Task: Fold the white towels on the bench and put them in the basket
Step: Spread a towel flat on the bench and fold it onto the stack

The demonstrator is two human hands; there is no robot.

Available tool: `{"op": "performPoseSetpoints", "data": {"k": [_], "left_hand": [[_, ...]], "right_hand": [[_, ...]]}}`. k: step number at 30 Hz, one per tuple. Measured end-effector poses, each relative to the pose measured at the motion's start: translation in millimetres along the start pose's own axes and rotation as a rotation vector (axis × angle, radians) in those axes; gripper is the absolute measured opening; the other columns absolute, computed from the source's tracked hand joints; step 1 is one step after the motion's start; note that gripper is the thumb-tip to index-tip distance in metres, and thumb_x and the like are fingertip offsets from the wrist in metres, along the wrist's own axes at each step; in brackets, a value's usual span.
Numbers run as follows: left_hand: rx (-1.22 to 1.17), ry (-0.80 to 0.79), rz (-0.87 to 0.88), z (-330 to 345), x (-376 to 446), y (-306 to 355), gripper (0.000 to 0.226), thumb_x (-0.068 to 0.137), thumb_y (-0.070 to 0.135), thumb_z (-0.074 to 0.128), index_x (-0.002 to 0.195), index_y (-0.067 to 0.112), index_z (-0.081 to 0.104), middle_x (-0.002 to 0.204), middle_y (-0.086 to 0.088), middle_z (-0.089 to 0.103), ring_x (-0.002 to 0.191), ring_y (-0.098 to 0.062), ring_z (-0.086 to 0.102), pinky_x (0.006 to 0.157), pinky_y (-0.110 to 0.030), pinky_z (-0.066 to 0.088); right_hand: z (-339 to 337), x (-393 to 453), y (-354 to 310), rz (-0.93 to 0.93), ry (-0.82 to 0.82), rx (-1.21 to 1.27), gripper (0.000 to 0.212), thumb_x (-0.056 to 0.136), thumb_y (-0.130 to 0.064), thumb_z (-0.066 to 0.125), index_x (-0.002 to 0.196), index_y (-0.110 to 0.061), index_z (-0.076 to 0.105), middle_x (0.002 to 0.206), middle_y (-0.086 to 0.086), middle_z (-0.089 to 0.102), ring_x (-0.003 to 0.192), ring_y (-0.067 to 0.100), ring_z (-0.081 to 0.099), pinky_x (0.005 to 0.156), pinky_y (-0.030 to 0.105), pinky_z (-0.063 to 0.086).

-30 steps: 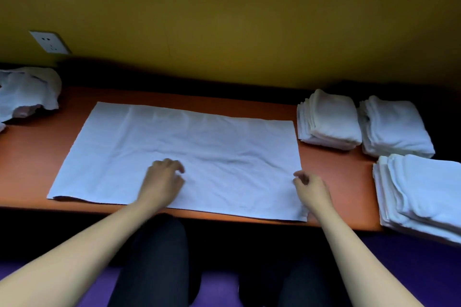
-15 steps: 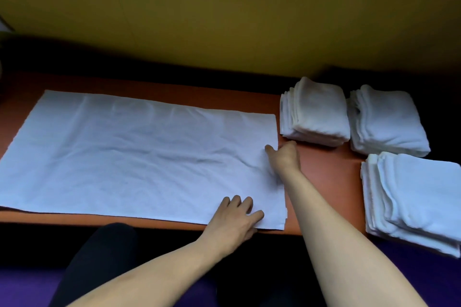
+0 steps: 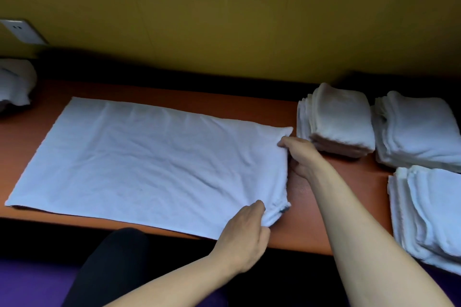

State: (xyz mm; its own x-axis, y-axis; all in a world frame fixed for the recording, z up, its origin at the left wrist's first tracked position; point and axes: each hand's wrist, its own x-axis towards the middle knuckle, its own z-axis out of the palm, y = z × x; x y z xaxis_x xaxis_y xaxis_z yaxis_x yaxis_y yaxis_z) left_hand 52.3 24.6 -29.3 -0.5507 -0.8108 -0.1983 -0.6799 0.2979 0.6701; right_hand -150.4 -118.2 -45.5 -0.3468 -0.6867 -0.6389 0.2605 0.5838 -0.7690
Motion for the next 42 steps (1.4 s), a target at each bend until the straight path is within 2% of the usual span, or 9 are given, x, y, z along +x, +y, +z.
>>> {"op": "performPoseSetpoints", "data": {"k": [6,9,13,21,24,26,30,38,42], "left_hand": [[-0.095,0.096,-0.004,-5.6,-2.2,10.2,0.033,0.097,0.046,0.036,0.084,0.016,0.042,0.083,0.002,0.051,0.081,-0.018,0.046,0.076,-0.035,0.041],[-0.147,0.137,0.017,-13.1,-1.8,20.2,0.058,0.099,0.064,0.025,0.089,0.015,0.055,0.088,-0.003,0.063,0.085,-0.024,0.058,0.079,-0.038,0.046],[-0.219,0.204,0.17,-25.3,-2.7,45.0,0.014,0.093,0.036,0.045,0.088,0.023,0.047,0.084,-0.004,0.061,0.078,-0.027,0.053,0.07,-0.038,0.043],[-0.405,0.234,0.19,-45.5,-10.8,88.2,0.013,0.096,0.031,0.046,0.086,0.023,0.048,0.066,0.007,0.061,0.062,-0.016,0.057,0.068,-0.029,0.049],[-0.449,0.303,0.133,-56.6,-16.8,87.9,0.009,0.096,0.025,0.051,0.096,0.029,0.044,0.054,0.017,0.052,0.056,-0.007,0.047,0.063,-0.021,0.04],[-0.471,0.352,0.071,-66.5,-23.5,79.1,0.013,0.095,0.032,0.052,0.098,0.029,0.04,0.056,0.014,0.052,0.063,-0.02,0.052,0.066,-0.03,0.044],[-0.442,0.454,-0.029,-92.1,-43.4,42.9,0.024,0.094,0.041,0.052,0.084,0.026,0.038,0.06,0.004,0.054,0.066,-0.028,0.055,0.063,-0.038,0.044],[-0.508,0.597,-0.222,-155.2,-104.3,-72.0,0.016,0.094,0.04,0.061,0.093,0.029,0.05,0.066,0.006,0.071,0.064,-0.011,0.071,0.067,-0.042,0.058],[-0.493,0.663,-0.349,-181.8,-130.3,-125.4,0.031,0.091,0.049,0.059,0.084,0.021,0.05,0.061,-0.002,0.064,0.059,-0.022,0.068,0.066,-0.048,0.057]], "right_hand": [[-0.3,-1.9,-21.4,-0.004,-0.04,0.114,0.053,0.085,-0.002,0.074,0.136,-0.004,0.057,0.116,0.019,0.071,0.09,0.028,0.073,0.059,0.033,0.059],[-0.3,-12.5,-38.6,-0.164,0.051,0.136,0.062,0.084,0.004,0.073,0.14,-0.012,0.054,0.116,0.014,0.068,0.085,0.024,0.071,0.064,0.033,0.06],[-13.0,-31.8,-66.1,-0.335,0.227,0.089,0.044,0.089,-0.012,0.075,0.131,-0.016,0.063,0.108,0.009,0.069,0.077,0.011,0.066,0.076,0.031,0.053],[-49.7,-89.6,-120.7,-0.425,0.355,0.188,0.028,0.088,-0.018,0.076,0.115,-0.013,0.069,0.092,0.004,0.073,0.074,0.013,0.072,0.055,0.021,0.056],[-40.0,-105.9,-131.3,-0.444,0.299,0.202,0.035,0.087,-0.017,0.077,0.12,-0.008,0.071,0.099,0.009,0.075,0.083,0.019,0.075,0.067,0.028,0.061],[-20.7,-114.7,-132.6,-0.458,0.244,0.192,0.035,0.086,-0.016,0.077,0.12,-0.006,0.071,0.101,0.013,0.075,0.087,0.022,0.076,0.078,0.035,0.062],[44.4,-129.4,-126.0,-0.443,0.127,0.133,0.016,0.091,-0.013,0.072,0.108,-0.013,0.072,0.088,0.008,0.074,0.068,0.016,0.073,0.06,0.026,0.058],[195.5,-136.5,-98.9,-0.421,0.023,0.043,0.005,0.094,-0.014,0.07,0.095,-0.019,0.07,0.065,0.006,0.059,0.043,0.009,0.051,0.045,0.019,0.047],[269.8,-131.0,-78.4,-0.414,-0.027,-0.046,0.006,0.094,-0.015,0.069,0.098,-0.018,0.072,0.058,0.005,0.058,0.038,0.009,0.051,0.052,0.025,0.052]]}}
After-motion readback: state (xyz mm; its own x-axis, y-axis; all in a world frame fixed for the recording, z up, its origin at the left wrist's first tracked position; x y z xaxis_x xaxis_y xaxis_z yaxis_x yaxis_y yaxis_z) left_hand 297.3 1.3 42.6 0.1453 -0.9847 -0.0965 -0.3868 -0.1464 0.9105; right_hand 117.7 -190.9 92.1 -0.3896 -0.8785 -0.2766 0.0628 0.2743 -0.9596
